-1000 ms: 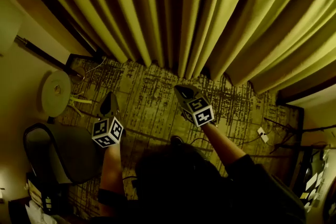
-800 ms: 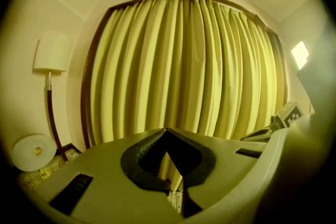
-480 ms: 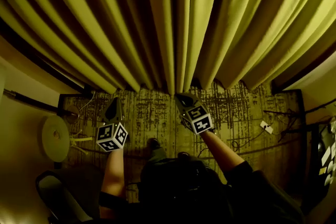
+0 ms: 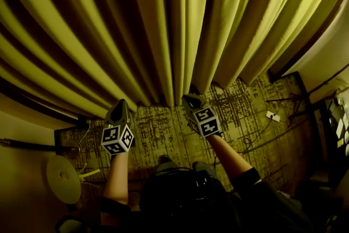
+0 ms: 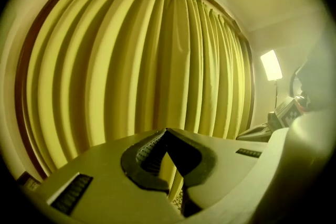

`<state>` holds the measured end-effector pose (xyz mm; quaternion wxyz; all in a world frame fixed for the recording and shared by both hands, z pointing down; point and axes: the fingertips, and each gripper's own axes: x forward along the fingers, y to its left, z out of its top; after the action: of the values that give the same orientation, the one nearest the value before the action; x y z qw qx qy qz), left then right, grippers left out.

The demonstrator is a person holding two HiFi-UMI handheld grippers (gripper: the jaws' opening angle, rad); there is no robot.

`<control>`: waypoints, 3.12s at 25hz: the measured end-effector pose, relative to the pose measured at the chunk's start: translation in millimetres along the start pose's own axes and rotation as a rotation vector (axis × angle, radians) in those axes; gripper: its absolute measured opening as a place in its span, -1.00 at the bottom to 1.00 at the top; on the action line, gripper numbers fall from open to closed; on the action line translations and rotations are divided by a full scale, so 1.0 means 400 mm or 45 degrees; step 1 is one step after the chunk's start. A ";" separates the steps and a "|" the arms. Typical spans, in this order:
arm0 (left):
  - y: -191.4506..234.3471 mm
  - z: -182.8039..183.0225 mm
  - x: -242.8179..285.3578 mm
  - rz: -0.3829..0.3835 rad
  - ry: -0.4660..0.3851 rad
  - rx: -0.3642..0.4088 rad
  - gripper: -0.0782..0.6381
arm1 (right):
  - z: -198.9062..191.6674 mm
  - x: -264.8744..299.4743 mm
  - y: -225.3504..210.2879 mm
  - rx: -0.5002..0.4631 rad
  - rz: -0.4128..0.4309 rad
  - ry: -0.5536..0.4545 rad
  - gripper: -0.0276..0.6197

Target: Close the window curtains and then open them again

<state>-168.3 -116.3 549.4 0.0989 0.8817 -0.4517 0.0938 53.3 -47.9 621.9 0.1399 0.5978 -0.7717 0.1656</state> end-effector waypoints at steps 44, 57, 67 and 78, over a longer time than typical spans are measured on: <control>-0.111 0.708 0.494 -0.141 -0.306 0.147 -0.76 | 1.399 0.143 -0.183 -0.449 -0.263 -0.966 0.43; -0.103 0.807 0.498 -0.160 -0.362 0.136 -0.76 | 1.504 0.187 -0.179 -0.479 -0.258 -0.926 -0.32; 0.003 0.795 0.477 -0.093 -0.359 0.092 -0.76 | 1.538 0.238 -0.075 -0.666 -0.271 -0.937 -0.84; 0.206 0.771 0.408 0.026 -0.367 0.022 -0.76 | 1.598 0.366 0.142 -0.828 -0.219 -0.949 -0.84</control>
<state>-118.1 -370.3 301.4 0.0243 0.8823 -0.4692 -0.0288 -49.1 -433.3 98.4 0.0470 0.6032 -0.7289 -0.3204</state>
